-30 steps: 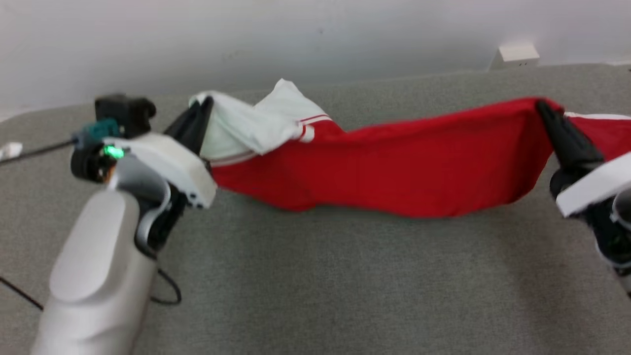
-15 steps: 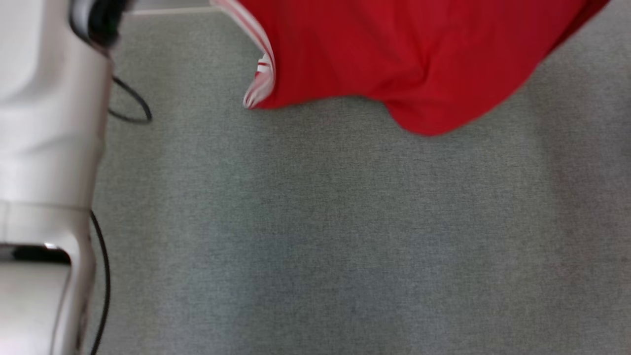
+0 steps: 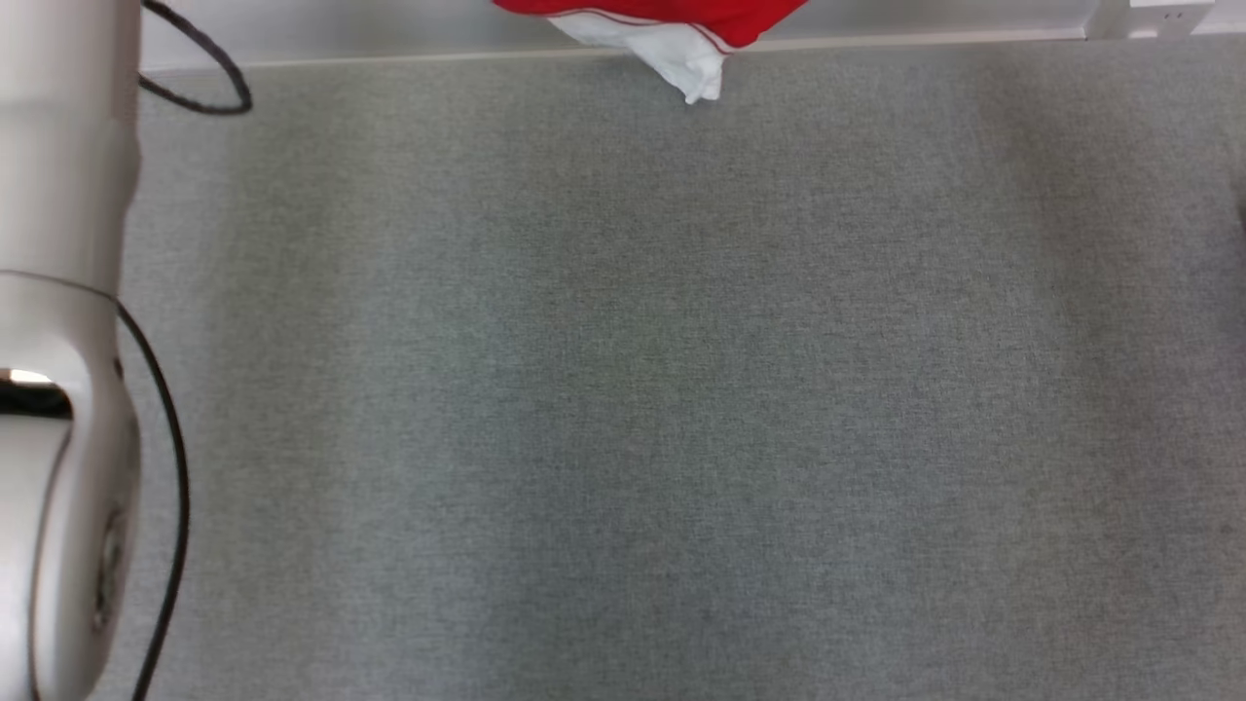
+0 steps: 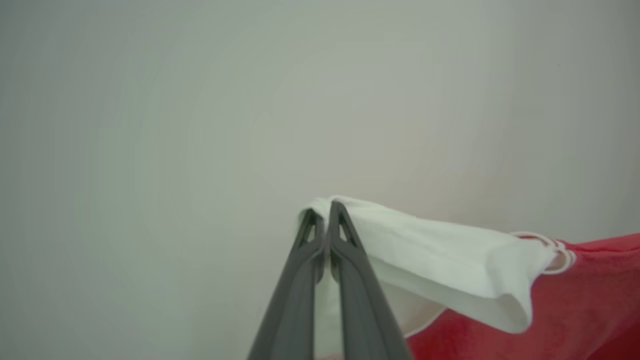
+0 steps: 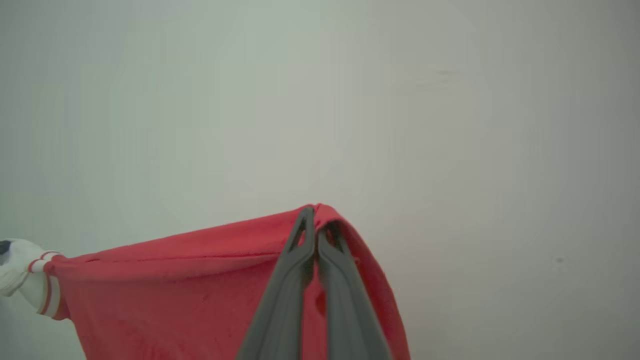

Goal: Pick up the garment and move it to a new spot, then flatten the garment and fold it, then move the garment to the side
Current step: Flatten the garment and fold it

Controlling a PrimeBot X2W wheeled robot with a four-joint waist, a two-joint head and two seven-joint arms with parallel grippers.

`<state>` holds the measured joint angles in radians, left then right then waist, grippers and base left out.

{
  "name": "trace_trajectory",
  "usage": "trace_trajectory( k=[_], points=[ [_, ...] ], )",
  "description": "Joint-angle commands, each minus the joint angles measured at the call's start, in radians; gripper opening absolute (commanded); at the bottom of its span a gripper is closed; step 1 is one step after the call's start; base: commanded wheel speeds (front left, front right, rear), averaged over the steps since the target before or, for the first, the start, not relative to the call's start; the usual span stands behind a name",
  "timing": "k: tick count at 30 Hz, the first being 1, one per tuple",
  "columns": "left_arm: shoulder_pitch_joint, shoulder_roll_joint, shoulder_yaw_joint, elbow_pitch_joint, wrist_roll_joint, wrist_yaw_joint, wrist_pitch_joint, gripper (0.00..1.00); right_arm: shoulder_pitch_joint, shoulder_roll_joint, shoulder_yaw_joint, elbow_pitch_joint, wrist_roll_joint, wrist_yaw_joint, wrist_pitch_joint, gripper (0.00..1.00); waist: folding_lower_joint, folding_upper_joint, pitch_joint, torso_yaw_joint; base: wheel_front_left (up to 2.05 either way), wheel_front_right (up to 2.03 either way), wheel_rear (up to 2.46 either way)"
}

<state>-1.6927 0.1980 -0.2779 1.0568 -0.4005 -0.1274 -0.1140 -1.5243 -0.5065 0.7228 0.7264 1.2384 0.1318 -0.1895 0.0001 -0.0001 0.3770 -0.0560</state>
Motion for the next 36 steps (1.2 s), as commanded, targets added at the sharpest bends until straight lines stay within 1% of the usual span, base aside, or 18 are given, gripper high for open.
trace_trajectory(
  k=[1, 3, 5, 7, 10, 14, 17, 21, 23, 24, 26, 28, 30, 33, 36],
  points=[
    [0.026, -0.002, -0.016, 0.017, -0.010, -0.003, 0.005, 0.00, 0.049, -0.010, 0.026, 0.008, 0.007, -0.002, 0.014, 0.00, -0.0001, 0.0001, -0.009, 0.005, 0.00, 0.00, 0.00],
    [0.062, -0.009, -0.057, 0.023, -0.025, -0.003, 0.015, 0.00, 0.086, -0.018, 0.059, 0.001, 0.020, -0.002, 0.026, 0.00, -0.0001, 0.0001, -0.024, 0.007, 0.00, 0.00, 0.00],
    [0.105, -0.001, -0.101, 0.010, -0.049, -0.003, 0.031, 0.00, 0.132, -0.024, 0.091, -0.015, 0.040, -0.002, 0.035, 0.00, -0.0001, 0.0001, -0.042, 0.007, 0.00, 0.00, 0.00],
    [0.162, 0.022, -0.154, -0.004, -0.084, -0.002, 0.061, 0.00, 0.191, -0.026, 0.128, -0.036, 0.058, -0.002, 0.040, 0.00, -0.0001, 0.0001, -0.068, 0.007, 0.00, 0.00, 0.00],
    [0.266, 0.058, -0.243, -0.035, -0.149, -0.002, 0.156, 0.00, 0.279, -0.035, 0.186, -0.078, 0.086, -0.002, 0.056, 0.00, -0.0001, 0.0001, -0.125, 0.003, 0.00, 0.00, 0.00],
    [0.413, 0.142, -0.343, -0.128, -0.275, -0.002, 0.313, 0.00, 0.392, -0.046, 0.276, -0.140, 0.120, -0.002, 0.098, 0.00, -0.0001, 0.0001, -0.215, -0.010, 0.00, 0.00, 0.00],
    [0.544, 0.222, -0.416, -0.248, -0.392, -0.002, 0.459, 0.00, 0.472, -0.069, 0.349, -0.203, 0.150, -0.002, 0.158, 0.00, -0.0001, 0.0001, -0.286, -0.018, 0.00, 0.00, 0.00],
    [0.721, 0.347, -0.491, -0.444, -0.550, -0.002, 0.661, 0.00, 0.579, -0.129, 0.445, -0.302, 0.187, -0.002, 0.249, 0.00, -0.0001, 0.0001, -0.363, -0.022, 0.00, 0.00, 0.00],
    [0.797, 0.408, -0.509, -0.541, -0.614, -0.002, 0.748, 0.00, 0.623, -0.161, 0.477, -0.347, 0.209, -0.002, 0.289, 0.00, -0.0001, 0.0001, -0.389, -0.021, 0.00, 0.00, 0.00],
    [0.797, 0.408, -0.509, -0.541, -0.614, -0.002, 0.748, 0.00, 0.623, -0.161, 0.477, -0.347, 0.209, -0.002, 0.289, 0.00, -0.0001, 0.0001, -0.389, -0.021, 0.00, 0.00, 0.00],
    [0.863, 0.463, -0.523, -0.635, -0.663, -0.002, 0.825, 0.00, 0.659, -0.200, 0.499, -0.391, 0.224, -0.002, 0.326, 0.00, -0.0001, 0.0001, -0.403, -0.020, 0.00, 0.00, 0.00],
    [0.924, 0.506, -0.530, -0.727, -0.703, 0.017, 0.890, 0.00, 0.697, -0.235, 0.517, -0.434, 0.237, -0.002, 0.362, 0.00, -0.0001, 0.0001, -0.413, -0.019, 0.00, 0.00, 0.00],
    [0.975, 0.548, -0.536, -0.820, -0.743, 0.046, 0.949, 0.00, 0.728, -0.271, 0.527, -0.471, 0.246, -0.002, 0.398, 0.00, -0.0001, 0.0001, -0.421, -0.019, 0.00, 0.00, 0.00],
    [1.042, 0.603, -0.545, -0.960, -0.798, 0.099, 1.021, 0.00, 0.782, -0.322, 0.536, -0.535, 0.300, -0.002, 0.458, 0.00, -0.0001, 0.0001, -0.430, -0.018, 0.00, 0.00, 0.00],
    [1.102, 0.657, -0.552, -1.091, -0.854, 0.158, 1.088, 0.00, 0.820, -0.394, 0.541, -0.603, 0.321, -0.002, 0.517, 0.00, -0.0001, 0.0001, -0.434, -0.020, 0.00, 0.00, 0.00]
  ],
)
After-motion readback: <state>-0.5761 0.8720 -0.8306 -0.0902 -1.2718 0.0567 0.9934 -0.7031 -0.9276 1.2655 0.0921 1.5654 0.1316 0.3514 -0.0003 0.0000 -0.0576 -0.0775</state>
